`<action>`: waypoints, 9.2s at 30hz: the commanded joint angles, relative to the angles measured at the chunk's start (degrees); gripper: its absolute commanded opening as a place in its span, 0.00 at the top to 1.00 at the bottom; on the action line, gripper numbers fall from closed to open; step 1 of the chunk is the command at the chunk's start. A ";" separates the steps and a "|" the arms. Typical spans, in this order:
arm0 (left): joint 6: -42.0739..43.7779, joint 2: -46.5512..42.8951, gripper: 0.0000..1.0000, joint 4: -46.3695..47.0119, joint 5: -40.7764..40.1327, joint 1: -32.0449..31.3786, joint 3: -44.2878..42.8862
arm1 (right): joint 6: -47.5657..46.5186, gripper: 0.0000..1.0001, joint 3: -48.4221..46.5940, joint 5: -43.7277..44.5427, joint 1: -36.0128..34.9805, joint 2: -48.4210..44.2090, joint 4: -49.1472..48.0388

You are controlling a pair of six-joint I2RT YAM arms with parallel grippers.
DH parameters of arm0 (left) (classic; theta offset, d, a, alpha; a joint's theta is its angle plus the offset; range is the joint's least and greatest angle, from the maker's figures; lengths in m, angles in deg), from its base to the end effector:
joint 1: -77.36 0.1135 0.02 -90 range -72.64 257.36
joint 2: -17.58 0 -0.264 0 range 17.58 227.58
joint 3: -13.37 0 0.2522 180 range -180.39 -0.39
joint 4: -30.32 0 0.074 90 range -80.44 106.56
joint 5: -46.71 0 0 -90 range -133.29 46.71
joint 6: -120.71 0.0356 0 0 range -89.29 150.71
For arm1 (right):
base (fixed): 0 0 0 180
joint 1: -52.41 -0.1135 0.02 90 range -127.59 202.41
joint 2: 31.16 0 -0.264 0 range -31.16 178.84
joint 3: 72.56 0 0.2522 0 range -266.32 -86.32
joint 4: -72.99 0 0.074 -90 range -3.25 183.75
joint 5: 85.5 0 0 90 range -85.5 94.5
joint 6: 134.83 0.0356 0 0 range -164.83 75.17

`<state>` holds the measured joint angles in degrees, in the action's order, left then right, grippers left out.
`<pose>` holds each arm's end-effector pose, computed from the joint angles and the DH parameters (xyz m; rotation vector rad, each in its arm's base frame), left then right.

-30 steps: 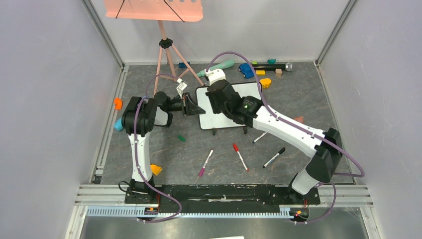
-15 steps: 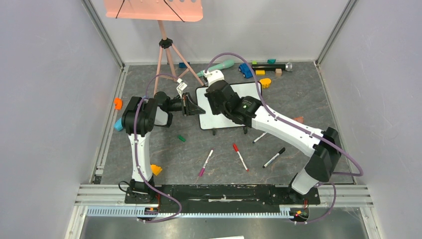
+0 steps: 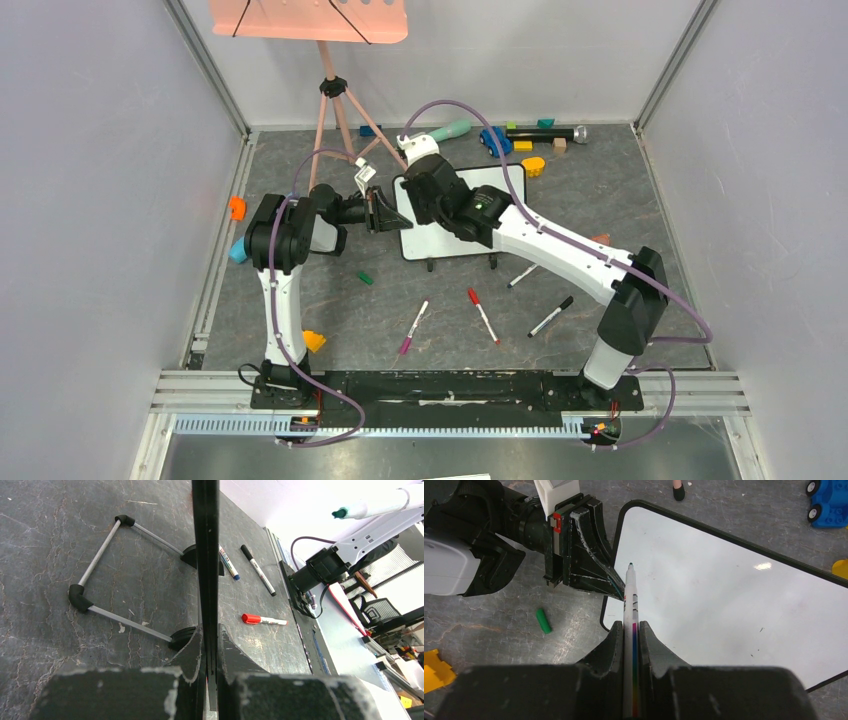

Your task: Write a sentence on the whiteboard

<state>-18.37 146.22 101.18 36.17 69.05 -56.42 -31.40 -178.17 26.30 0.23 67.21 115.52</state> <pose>0.3849 -0.0916 0.1206 0.7766 1.6381 -1.6724 0.2533 0.3047 0.3446 -0.5081 2.0866 0.2531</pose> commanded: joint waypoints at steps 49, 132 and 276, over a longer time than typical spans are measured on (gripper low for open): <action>3.90 -0.14 0.73 4.59 3.84 -0.47 1.54 | 0.27 1.00 -6.32 1.66 2.48 4.10 -1.17; 6.94 -3.22 0.98 4.60 0.00 -0.82 4.70 | -0.69 1.00 -6.39 4.63 3.58 6.26 -3.28; 7.11 -3.24 0.98 4.60 -0.45 -0.38 5.05 | -2.69 1.00 6.54 -4.12 6.82 0.15 -6.75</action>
<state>-12.92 143.62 99.80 34.36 68.67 -50.48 -33.96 -173.58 21.23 6.50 68.76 109.08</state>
